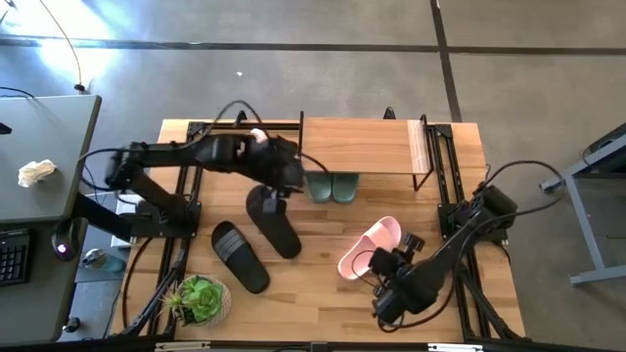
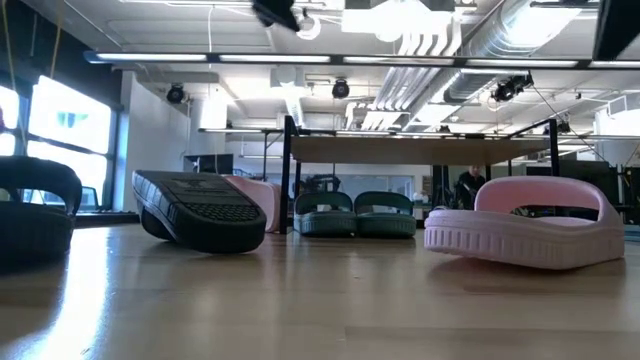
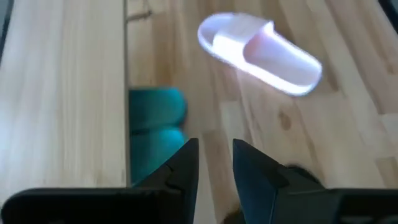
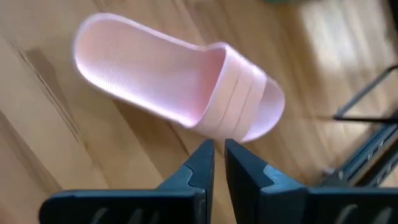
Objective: Pick and place slides into the shelf
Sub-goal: Put the left pink slide under the shelf
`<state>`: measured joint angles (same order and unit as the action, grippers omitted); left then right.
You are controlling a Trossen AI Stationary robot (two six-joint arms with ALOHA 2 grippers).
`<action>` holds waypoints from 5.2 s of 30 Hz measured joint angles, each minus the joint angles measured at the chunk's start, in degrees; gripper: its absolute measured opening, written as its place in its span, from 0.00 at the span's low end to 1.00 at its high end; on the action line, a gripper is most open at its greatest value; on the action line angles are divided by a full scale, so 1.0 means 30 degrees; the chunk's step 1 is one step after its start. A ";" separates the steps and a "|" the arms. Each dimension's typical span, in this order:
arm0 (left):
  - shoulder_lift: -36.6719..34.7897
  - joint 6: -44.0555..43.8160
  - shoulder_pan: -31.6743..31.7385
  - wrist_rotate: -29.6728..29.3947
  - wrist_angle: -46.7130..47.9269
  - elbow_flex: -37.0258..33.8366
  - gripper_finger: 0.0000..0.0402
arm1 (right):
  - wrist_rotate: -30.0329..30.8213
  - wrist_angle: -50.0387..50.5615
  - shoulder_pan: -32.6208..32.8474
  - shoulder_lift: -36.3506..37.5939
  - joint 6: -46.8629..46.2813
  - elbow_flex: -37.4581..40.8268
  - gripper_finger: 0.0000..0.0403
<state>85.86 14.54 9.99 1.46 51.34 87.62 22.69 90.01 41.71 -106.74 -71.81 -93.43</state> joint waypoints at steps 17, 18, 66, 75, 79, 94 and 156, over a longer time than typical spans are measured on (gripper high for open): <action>-0.5323 -0.0526 0.2028 0.1111 -0.3257 -0.6622 0.21 | -0.0567 -0.0020 -0.1596 -0.0542 -0.3578 0.0182 0.41; -0.5323 -0.0420 0.2042 0.1179 -0.3191 -0.6690 0.21 | -0.0571 -0.0043 -0.1719 -0.0708 -0.3813 0.0182 0.42; -0.5301 -0.0449 0.2042 0.1157 -0.3121 -0.7032 0.21 | 0.0877 0.0023 -0.2423 -0.7160 -0.2176 0.0197 0.03; -0.5301 -0.0449 0.2042 0.1157 -0.3115 -0.7032 0.21 | 0.1703 -0.0035 -0.2361 -0.7160 0.0664 0.0197 0.00; -0.5301 -0.0449 0.2042 0.1157 -0.3115 -0.7032 0.21 | 0.2590 -0.0028 -0.2278 -0.7160 0.2359 0.0197 0.00; -0.5301 -0.0457 0.2042 0.1157 -0.3107 -0.7032 0.21 | 0.5805 -0.0042 -0.2419 -0.4530 0.4840 0.0197 0.00; -0.5293 -0.0522 0.2042 0.1142 -0.3187 -0.7030 0.21 | 1.1430 -1.0696 -0.7671 0.5307 0.2083 1.9853 0.00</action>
<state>69.97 12.97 16.12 4.89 41.78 66.53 56.98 57.92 18.69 -90.82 -65.56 -33.87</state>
